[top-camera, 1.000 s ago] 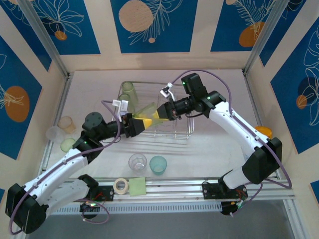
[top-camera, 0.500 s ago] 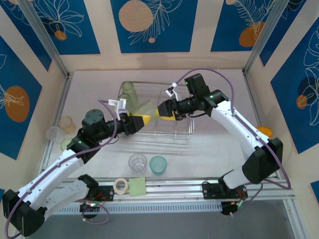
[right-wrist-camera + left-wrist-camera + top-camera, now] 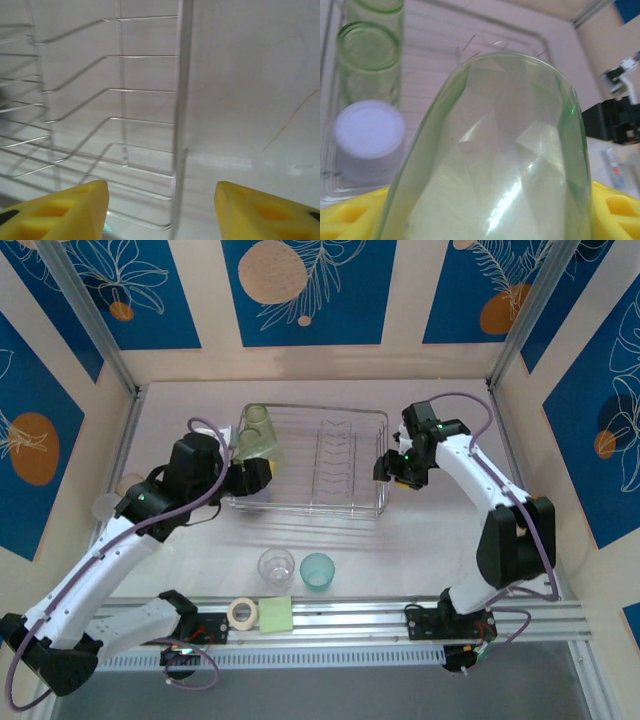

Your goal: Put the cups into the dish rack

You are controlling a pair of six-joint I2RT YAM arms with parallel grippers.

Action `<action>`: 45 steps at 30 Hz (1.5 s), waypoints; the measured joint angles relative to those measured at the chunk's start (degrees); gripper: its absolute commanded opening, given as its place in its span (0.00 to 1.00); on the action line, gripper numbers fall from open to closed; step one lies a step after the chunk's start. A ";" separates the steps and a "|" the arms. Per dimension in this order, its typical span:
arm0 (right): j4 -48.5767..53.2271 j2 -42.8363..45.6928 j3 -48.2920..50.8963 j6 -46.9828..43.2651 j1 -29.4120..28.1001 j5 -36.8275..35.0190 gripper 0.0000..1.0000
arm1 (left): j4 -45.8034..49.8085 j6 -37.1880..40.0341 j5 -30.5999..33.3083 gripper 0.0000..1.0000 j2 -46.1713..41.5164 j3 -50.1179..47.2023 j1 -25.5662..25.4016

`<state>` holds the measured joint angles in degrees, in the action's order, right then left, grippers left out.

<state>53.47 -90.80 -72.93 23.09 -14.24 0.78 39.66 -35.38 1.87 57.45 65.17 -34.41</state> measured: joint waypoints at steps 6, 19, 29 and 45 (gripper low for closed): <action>0.22 -2.82 -0.24 -2.36 -2.16 -4.63 0.25 | 7.32 1.46 4.48 0.20 1.57 1.40 0.00; 2.93 -4.35 -2.19 -0.96 -11.37 -19.10 0.00 | 10.80 6.64 4.79 0.33 3.91 4.83 0.00; 3.13 -4.35 -2.08 -1.36 -17.27 -21.99 0.00 | 17.20 9.29 4.66 0.34 8.28 10.60 0.00; 6.32 -1.18 -1.31 -0.66 -17.86 -18.49 0.47 | 33.24 12.46 11.19 0.34 39.30 43.43 -1.62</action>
<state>59.79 -91.98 -74.24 22.44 -32.10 -17.72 72.90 -22.92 13.06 96.75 108.60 -36.03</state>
